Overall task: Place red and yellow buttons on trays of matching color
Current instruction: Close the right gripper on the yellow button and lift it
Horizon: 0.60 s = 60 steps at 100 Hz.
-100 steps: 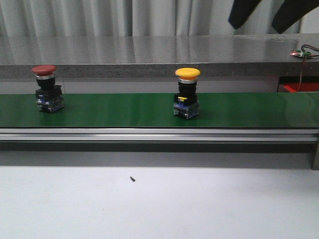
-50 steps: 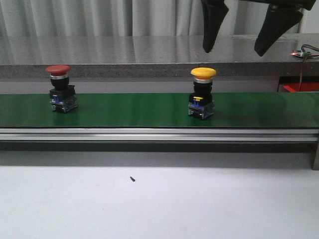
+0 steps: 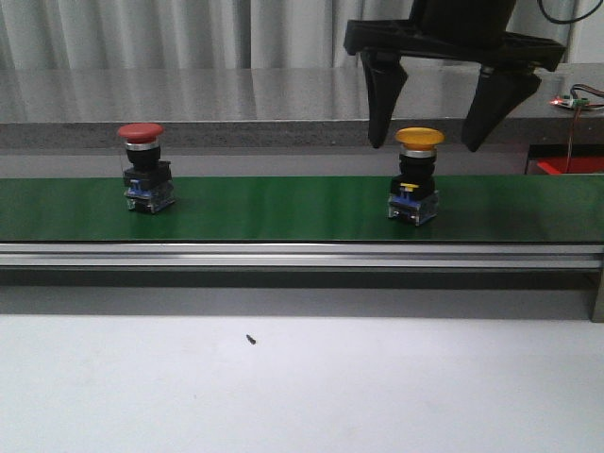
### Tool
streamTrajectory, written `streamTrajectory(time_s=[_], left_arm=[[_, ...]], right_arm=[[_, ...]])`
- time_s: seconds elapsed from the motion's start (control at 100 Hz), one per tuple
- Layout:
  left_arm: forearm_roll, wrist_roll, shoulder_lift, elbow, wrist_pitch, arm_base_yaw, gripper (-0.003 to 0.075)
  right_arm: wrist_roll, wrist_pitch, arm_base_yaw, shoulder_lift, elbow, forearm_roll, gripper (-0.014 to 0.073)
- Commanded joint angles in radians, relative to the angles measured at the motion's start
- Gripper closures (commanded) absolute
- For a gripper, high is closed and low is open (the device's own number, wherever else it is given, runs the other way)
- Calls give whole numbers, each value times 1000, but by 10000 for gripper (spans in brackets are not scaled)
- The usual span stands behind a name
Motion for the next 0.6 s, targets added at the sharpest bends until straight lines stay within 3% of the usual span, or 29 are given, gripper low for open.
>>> streamTrajectory(time_s=[0.0, 0.25, 0.59], left_arm=[[-19, -3, -2, -24, -52, -8, 740], [-19, -3, -2, -24, -52, -8, 740], [-19, -3, -2, -24, -52, -8, 740]], right_arm=[[3, -32, -2, -30, -34, -3, 10], [3, -15, -2, -20, -34, -22, 305], [2, -2, -42, -130, -32, -91, 318]])
